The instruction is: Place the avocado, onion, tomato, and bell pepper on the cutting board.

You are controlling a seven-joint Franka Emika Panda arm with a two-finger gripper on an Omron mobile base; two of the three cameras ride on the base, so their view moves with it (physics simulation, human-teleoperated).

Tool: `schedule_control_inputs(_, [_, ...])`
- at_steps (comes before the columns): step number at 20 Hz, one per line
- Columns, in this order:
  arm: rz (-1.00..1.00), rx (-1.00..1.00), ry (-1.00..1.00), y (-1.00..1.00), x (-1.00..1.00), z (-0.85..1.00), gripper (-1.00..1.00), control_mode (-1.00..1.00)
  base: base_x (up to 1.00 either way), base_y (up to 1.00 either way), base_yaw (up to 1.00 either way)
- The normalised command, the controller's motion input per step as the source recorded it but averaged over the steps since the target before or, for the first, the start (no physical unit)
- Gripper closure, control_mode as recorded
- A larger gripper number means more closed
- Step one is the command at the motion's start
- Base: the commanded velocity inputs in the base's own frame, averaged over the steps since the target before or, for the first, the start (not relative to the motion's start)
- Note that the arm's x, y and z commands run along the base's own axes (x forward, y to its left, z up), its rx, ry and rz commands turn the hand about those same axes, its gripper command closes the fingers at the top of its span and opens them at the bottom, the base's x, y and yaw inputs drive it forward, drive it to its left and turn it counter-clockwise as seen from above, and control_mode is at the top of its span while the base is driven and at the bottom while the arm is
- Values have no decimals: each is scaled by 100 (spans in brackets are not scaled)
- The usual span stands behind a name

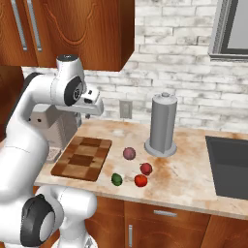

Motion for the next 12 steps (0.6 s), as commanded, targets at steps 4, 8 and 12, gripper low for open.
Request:
schedule_control_inputs(4, [0,0,0,-5,-24,-6,-100,-100,0,0,0])
schedule_control_inputs(8, [0,0,0,-31,-13,-38,-100,-100,0,0,0])
schedule_control_inputs(12, [0,0,0,-62,-7,-48,-100,-100,0,0,0])
